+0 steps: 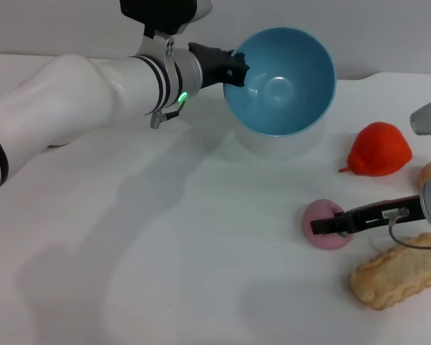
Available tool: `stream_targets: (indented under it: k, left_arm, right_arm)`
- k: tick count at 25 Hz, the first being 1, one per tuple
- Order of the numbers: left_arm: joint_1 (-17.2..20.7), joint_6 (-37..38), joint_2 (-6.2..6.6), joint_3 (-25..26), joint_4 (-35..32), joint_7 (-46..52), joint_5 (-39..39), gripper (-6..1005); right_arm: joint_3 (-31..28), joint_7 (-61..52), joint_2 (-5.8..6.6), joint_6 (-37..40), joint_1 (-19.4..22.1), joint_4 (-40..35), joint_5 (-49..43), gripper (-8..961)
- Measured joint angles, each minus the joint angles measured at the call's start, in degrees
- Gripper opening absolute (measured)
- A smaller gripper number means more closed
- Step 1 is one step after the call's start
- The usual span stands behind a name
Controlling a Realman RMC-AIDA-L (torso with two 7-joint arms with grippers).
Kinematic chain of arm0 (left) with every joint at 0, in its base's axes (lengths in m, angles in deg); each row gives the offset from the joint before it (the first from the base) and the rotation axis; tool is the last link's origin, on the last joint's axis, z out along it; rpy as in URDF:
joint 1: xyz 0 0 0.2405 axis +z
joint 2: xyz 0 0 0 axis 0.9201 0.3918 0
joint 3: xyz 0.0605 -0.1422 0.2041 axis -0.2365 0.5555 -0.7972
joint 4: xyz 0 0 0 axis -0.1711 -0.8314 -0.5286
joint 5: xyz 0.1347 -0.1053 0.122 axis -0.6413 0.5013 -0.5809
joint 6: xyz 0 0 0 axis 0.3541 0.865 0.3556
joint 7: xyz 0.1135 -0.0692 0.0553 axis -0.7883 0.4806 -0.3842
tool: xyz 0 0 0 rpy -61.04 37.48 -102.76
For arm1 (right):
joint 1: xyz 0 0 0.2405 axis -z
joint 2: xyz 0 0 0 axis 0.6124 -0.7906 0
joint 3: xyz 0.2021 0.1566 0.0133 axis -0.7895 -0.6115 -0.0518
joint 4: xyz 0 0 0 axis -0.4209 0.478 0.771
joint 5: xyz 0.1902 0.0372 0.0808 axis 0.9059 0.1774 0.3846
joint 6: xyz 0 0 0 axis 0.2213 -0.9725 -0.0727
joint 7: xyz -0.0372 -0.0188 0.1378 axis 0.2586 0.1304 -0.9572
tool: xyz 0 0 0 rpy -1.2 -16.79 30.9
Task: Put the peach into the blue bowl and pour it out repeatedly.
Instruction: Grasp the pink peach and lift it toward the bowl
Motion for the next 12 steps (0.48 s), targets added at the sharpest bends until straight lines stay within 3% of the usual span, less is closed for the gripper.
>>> stream_targets:
  k: [7, 12]
  left_arm:
    - [0.0, 0.0, 0.00, -0.3, 0.5, 0.5, 0.0, -1]
    - [0.0, 0.0, 0.00, -0.3, 0.5, 0.6, 0.0, -1]
  right_arm:
    - [0.3, -0.2, 0.13, 0.6, 0.0, 0.0, 0.1, 576]
    - [0.4, -0.1, 0.14, 0.8, 0.0, 0.0, -0.3, 350]
